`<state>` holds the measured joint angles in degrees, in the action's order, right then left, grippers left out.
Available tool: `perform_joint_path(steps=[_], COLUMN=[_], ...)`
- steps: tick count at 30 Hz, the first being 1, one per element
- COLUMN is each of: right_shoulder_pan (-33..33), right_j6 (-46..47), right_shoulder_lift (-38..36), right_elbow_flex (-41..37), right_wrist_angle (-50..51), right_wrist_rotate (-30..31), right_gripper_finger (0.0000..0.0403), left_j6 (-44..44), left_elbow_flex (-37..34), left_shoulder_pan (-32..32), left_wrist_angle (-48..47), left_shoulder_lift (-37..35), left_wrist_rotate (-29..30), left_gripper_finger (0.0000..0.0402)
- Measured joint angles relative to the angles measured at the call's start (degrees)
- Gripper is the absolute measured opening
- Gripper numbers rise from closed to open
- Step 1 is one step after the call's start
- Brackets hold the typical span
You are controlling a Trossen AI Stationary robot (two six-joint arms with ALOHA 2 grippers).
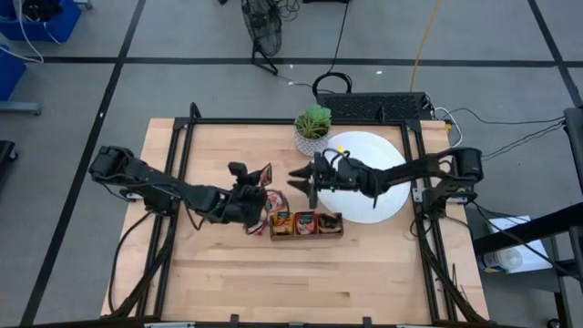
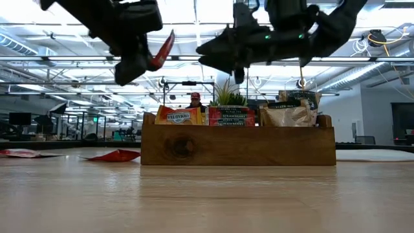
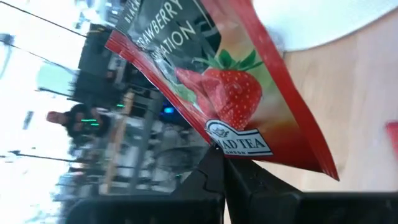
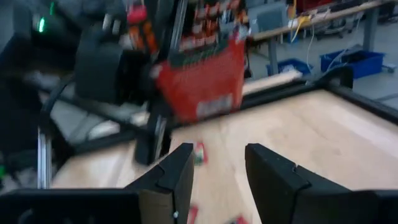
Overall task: Pick & Place Tea
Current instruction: Put the red tea bag into the middle section of the wooden organizer
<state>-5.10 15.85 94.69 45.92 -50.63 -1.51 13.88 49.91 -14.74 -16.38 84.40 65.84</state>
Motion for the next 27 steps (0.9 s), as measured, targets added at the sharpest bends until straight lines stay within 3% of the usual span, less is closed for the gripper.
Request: perform_joint_path(steps=[4,8,13,17,27], right_shoulder_pan=[-2.04,-2.1,-3.87,-5.4,-7.05], right_j6=[2.94,3.01,5.31,6.34,8.93], right_shoulder_lift=[3.31,5.66,6.45,6.34,6.32], right_elbow_flex=[1.39,5.79,13.78,17.89,18.31], right_wrist_angle=[-5.04,-4.74,10.19,19.64,27.48], right_wrist_rotate=[-0.53,-3.55,-8.56,-10.74,-10.69], right_gripper_finger=[0.013,0.013,0.013,0.013,0.013], left_j6=[1.06,2.98,7.98,11.69,13.63], left_elbow_flex=[0.0,0.0,0.0,0.04,0.07], left_shoulder_pan=[3.13,6.08,8.26,8.24,6.2], left_wrist_angle=[0.91,0.51,0.21,-0.03,0.18], left_shoulder_lift=[0.13,1.47,4.59,7.58,10.78], left_wrist_rotate=[-6.35,-7.63,-8.74,-4.47,9.72], left_gripper_finger=[0.0,0.0,0.0,0.0,0.0])
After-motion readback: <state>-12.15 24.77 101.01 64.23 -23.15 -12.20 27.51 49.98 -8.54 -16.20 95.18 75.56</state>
